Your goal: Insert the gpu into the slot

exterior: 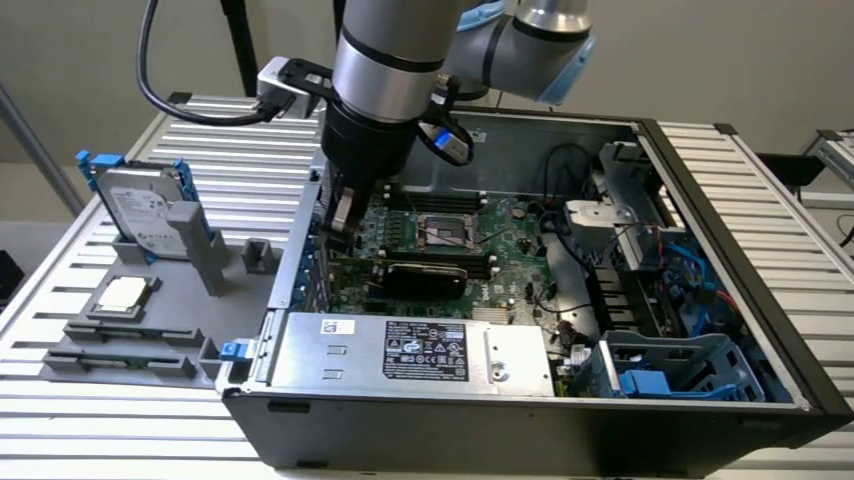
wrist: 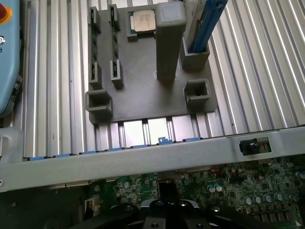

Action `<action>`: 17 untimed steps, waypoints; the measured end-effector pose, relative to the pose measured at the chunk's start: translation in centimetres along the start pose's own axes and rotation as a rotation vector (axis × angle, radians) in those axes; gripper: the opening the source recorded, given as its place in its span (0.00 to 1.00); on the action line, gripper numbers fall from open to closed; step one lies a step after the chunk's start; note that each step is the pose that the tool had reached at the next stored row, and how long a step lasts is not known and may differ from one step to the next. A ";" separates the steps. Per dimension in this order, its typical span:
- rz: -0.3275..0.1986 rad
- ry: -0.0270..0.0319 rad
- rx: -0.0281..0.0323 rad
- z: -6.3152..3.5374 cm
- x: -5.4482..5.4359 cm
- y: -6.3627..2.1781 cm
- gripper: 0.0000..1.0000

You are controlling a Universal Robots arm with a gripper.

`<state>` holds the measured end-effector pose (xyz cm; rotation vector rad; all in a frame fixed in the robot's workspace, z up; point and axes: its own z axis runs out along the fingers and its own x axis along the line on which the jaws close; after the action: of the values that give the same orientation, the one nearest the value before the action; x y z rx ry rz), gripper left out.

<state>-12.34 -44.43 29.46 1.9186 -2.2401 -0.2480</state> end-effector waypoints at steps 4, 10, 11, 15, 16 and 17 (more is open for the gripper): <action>0.000 -0.0001 0.0001 0.05 -0.2 0.21 0.11; 0.001 -0.0001 -0.0002 0.01 -0.3 0.26 0.11; 0.001 0.0000 -0.0007 -0.04 -0.3 0.27 0.11; 0.001 0.0002 -0.0024 -0.20 -0.3 0.32 0.11; 0.001 0.0003 -0.0024 -0.20 -0.3 0.32 0.11; 0.001 0.0006 -0.0027 -0.20 -0.3 0.32 0.11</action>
<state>-12.56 -44.11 29.72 1.9154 -2.2396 -0.2501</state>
